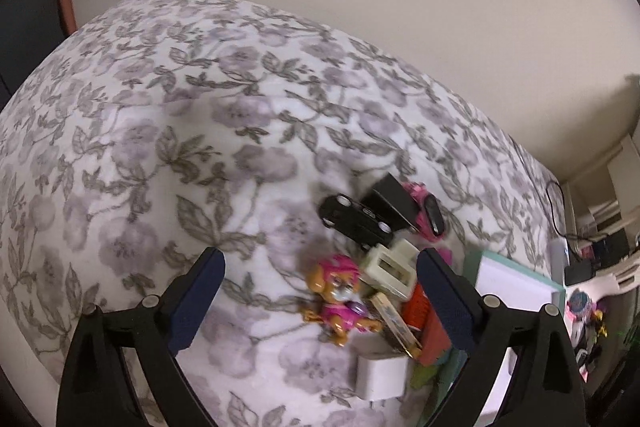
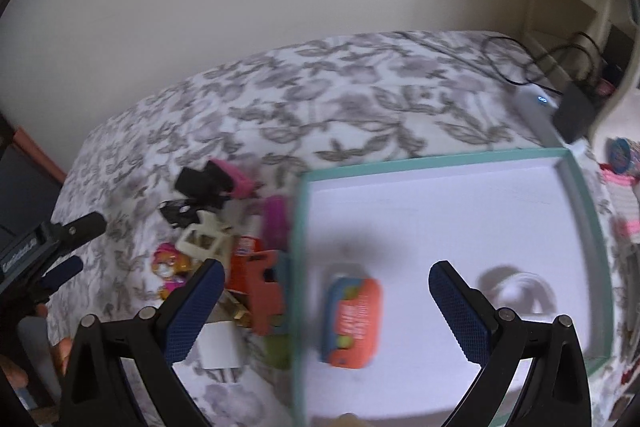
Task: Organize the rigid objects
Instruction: 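Grasp the white square charger with the right gripper while the left grasps the pink-helmet dog figure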
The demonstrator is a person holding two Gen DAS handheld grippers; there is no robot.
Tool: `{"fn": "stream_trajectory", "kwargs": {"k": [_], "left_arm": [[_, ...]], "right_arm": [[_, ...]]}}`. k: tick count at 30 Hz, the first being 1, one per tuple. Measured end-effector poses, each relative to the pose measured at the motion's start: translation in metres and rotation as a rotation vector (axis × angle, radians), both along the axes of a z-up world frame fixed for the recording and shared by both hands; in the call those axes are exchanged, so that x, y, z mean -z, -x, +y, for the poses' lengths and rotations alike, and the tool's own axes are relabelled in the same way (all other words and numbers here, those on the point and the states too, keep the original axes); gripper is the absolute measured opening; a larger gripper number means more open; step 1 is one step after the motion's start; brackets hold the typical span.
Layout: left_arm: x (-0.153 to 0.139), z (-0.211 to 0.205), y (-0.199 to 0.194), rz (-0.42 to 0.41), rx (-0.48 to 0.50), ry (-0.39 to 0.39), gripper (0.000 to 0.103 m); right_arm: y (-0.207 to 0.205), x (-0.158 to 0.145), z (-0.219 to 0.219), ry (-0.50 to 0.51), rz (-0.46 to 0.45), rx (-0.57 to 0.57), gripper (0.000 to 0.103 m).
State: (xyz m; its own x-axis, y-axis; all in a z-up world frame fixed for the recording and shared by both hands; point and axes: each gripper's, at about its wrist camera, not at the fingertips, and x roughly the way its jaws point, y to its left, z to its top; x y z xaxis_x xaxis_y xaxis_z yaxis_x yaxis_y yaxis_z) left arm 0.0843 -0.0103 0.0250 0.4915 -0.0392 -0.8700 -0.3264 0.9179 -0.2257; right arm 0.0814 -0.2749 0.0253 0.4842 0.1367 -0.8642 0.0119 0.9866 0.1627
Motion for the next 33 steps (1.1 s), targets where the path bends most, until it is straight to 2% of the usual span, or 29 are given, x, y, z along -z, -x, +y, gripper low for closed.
{"fn": "stream_trajectory", "kwargs": {"k": [2, 6, 15, 21, 23, 33], "left_arm": [[0.002, 0.007, 0.0, 0.008, -0.013, -0.014, 0.097], [0.015, 0.014, -0.002, 0.081, -0.015, -0.035, 0.097], [0.04, 0.023, 0.001, 0.219, 0.003, -0.033, 0.097], [0.047, 0.031, 0.004, 0.245, -0.014, -0.006, 0.097], [0.047, 0.032, 0.004, 0.246, -0.015, -0.003, 0.097], [0.051, 0.028, 0.0, 0.27, -0.001, 0.057, 0.097]], "right_arm": [[-0.001, 0.001, 0.014, 0.012, -0.003, -0.029, 0.103], [0.0, 0.005, 0.04, 0.002, 0.008, -0.101, 0.103], [0.005, 0.034, 0.084, 0.014, 0.138, -0.215, 0.103], [0.013, 0.048, 0.098, 0.035, 0.167, -0.269, 0.103], [0.014, 0.048, 0.098, 0.016, 0.171, -0.27, 0.096], [0.021, 0.047, 0.106, 0.011, 0.175, -0.31, 0.079]]}}
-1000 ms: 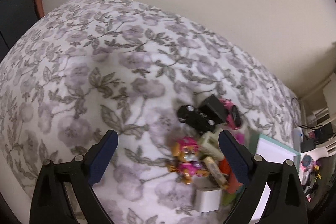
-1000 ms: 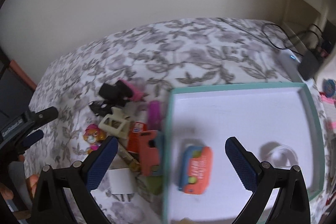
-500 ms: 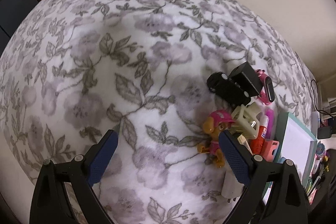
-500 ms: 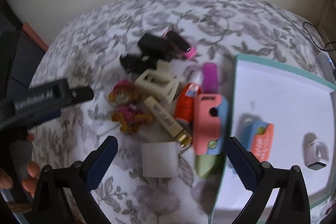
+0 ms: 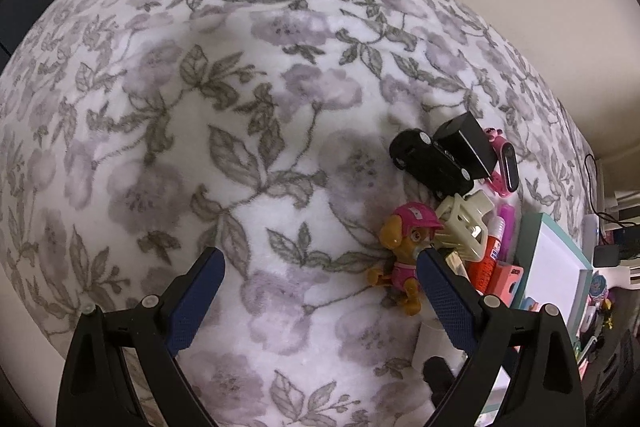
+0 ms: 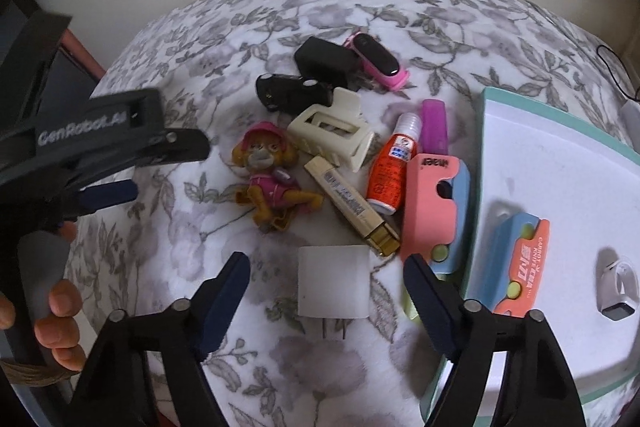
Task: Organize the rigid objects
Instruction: 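Grasp the white square charger with the right gripper while the left grasps the pink-helmet dog figure, then carry the charger into the tray and release it while the left sets the dog figure in the tray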
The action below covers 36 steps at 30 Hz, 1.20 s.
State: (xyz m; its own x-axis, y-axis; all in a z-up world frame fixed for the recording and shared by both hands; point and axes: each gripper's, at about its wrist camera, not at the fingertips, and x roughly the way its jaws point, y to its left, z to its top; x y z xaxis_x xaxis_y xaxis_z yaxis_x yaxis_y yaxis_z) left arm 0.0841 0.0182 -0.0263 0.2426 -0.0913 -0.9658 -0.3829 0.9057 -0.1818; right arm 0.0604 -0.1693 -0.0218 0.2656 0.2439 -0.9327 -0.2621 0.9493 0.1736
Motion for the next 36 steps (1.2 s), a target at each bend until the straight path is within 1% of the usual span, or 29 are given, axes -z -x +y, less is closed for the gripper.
{"fn": "stream_trajectory", "kwargs": {"k": [5, 9, 16, 18, 19, 20, 22, 23, 24, 28, 29, 30, 31, 33, 34, 35, 36], "left_arm": [[0.006, -0.005, -0.005, 0.001, 0.015, 0.031, 0.097], [0.012, -0.014, -0.013, -0.003, 0.046, 0.064, 0.097], [0.018, -0.033, -0.024, -0.017, 0.103, 0.072, 0.094], [0.023, -0.037, -0.027, -0.009, 0.112, 0.074, 0.086], [0.025, -0.038, -0.028, -0.005, 0.117, 0.077, 0.084], [0.027, -0.039, -0.028, -0.002, 0.121, 0.08, 0.079], [0.032, -0.041, -0.03, 0.007, 0.129, 0.085, 0.073], [0.033, -0.041, -0.031, 0.011, 0.133, 0.086, 0.066], [0.036, -0.042, -0.033, 0.012, 0.137, 0.098, 0.061], [0.037, -0.041, -0.033, 0.003, 0.144, 0.109, 0.056], [0.037, -0.042, -0.034, 0.0, 0.15, 0.11, 0.052], [0.036, -0.041, -0.033, -0.003, 0.154, 0.115, 0.046], [0.036, -0.042, -0.033, -0.006, 0.156, 0.124, 0.044], [0.036, -0.044, -0.034, -0.01, 0.16, 0.119, 0.041], [0.035, -0.045, -0.035, -0.011, 0.161, 0.117, 0.041], [0.034, -0.046, -0.035, -0.011, 0.162, 0.114, 0.038], [0.032, -0.046, -0.035, -0.018, 0.163, 0.112, 0.038]], "right_arm": [[0.002, 0.004, 0.005, 0.014, 0.015, -0.024, 0.065], [0.004, 0.007, 0.007, 0.024, 0.021, -0.04, 0.062], [0.004, 0.012, 0.011, 0.05, 0.023, -0.054, 0.061], [0.003, 0.02, 0.013, 0.058, 0.047, -0.056, 0.061], [0.002, 0.023, 0.014, 0.067, 0.055, -0.057, 0.06], [0.001, 0.027, 0.015, 0.077, 0.061, -0.059, 0.058], [0.0, 0.033, 0.016, 0.086, 0.071, -0.06, 0.058], [0.0, 0.036, 0.016, 0.09, 0.076, -0.058, 0.057], [0.0, 0.037, 0.017, 0.094, 0.072, -0.058, 0.057], [0.002, 0.04, 0.017, 0.101, 0.062, -0.064, 0.057], [0.003, 0.041, 0.018, 0.107, 0.059, -0.067, 0.057], [0.001, 0.041, 0.019, 0.109, 0.057, -0.067, 0.057], [0.001, 0.042, 0.019, 0.106, 0.057, -0.063, 0.057], [0.0, 0.041, 0.018, 0.113, 0.057, -0.061, 0.053], [0.0, 0.04, 0.018, 0.118, 0.056, -0.056, 0.047], [-0.001, 0.039, 0.015, 0.107, 0.058, -0.05, 0.046], [-0.002, 0.038, 0.012, 0.089, 0.066, -0.042, 0.046]]}}
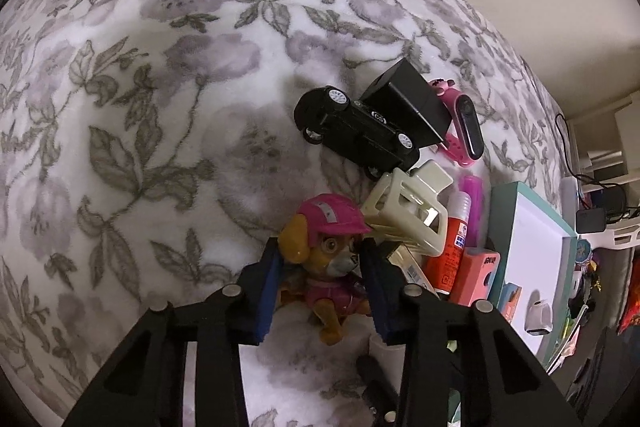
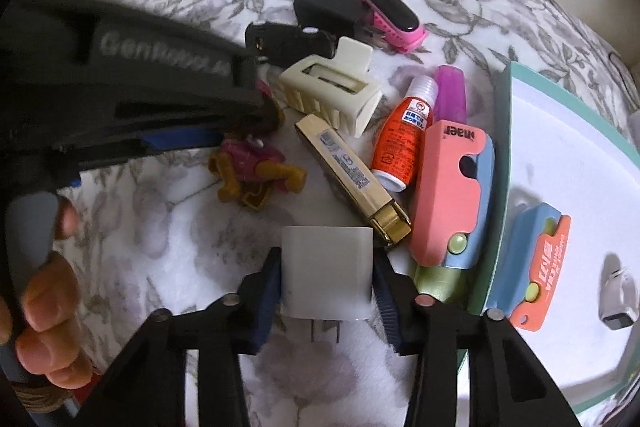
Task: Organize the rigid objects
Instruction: 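Carry the charger into the tray and release it while the left sets the dog figure in the tray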
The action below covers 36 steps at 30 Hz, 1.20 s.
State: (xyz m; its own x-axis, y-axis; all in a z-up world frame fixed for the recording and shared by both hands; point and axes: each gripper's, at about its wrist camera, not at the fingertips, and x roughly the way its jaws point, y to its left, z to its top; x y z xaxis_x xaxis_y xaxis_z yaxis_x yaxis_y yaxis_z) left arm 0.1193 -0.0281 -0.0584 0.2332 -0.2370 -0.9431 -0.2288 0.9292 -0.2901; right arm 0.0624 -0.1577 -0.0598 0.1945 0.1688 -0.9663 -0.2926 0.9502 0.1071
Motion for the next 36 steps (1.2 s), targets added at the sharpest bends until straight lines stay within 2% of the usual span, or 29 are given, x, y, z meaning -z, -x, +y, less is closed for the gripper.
{"fn": "stream_trajectory", "kwargs": {"k": [5, 13, 17, 20, 27, 36], "left_arm": [[-0.013, -0.004, 0.0, -0.039, 0.0, -0.015, 0.038], [-0.054, -0.001, 0.004, -0.14, -0.006, -0.005, 0.038], [-0.077, -0.001, 0.013, -0.204, 0.002, 0.006, 0.038], [-0.092, -0.01, 0.017, -0.241, 0.022, 0.005, 0.038], [-0.105, -0.053, 0.029, -0.272, 0.136, 0.022, 0.038], [-0.088, -0.135, 0.047, -0.205, 0.339, 0.048, 0.038]], "right_arm": [[-0.002, -0.01, -0.006, -0.032, -0.012, 0.008, 0.045], [-0.001, -0.052, -0.027, -0.113, -0.106, 0.049, 0.045], [-0.004, -0.075, -0.045, -0.131, -0.155, 0.099, 0.045], [-0.005, -0.081, -0.065, -0.106, -0.166, 0.165, 0.045], [-0.009, -0.073, -0.129, -0.041, -0.109, 0.362, 0.045], [-0.005, -0.061, -0.201, -0.004, -0.056, 0.529, 0.046]]}}
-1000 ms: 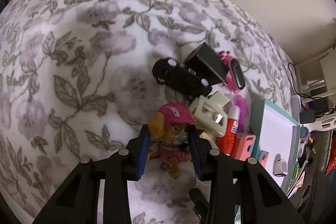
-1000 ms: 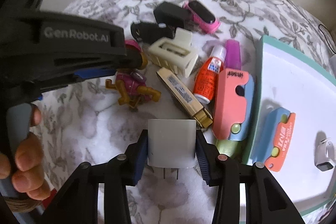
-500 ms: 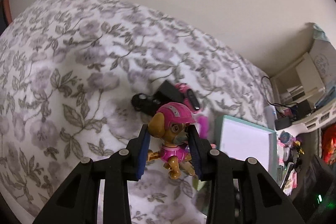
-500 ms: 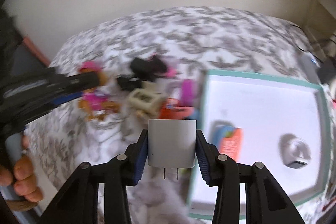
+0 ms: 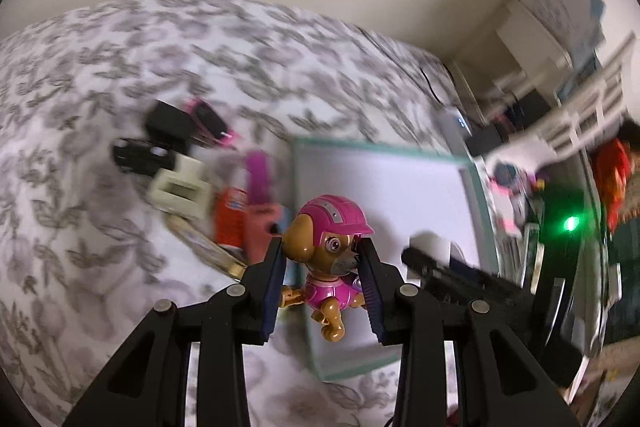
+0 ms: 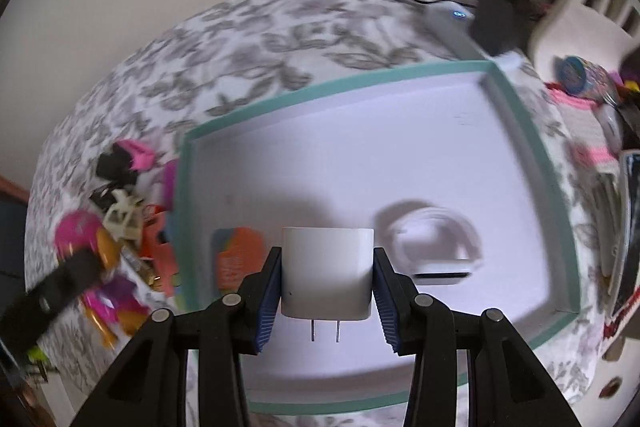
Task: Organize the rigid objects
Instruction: 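Carry the charger into the tray and release it while the left sets the dog figure in the tray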
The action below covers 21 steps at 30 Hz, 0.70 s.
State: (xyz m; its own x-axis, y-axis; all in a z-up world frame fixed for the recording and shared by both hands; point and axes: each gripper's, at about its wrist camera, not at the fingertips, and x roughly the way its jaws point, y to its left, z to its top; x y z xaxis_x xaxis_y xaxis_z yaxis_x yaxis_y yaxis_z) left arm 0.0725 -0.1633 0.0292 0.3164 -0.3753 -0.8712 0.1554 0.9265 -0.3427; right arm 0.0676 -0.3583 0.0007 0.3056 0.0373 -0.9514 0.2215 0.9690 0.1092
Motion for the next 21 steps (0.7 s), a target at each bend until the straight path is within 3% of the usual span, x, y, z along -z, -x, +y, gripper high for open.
{"fn": "stream_trajectory", "kwargs": {"k": [10, 21], "left_arm": [[0.024, -0.05, 0.016, 0.065, 0.114, -0.055, 0.038], [0.039, -0.047, 0.012, 0.125, 0.095, -0.083, 0.038]], "right_arm": [[0.001, 0.002, -0.016, -0.004, 0.012, 0.014, 0.046], [0.0, 0.005, -0.011, 0.003, 0.029, -0.003, 0.046]]}}
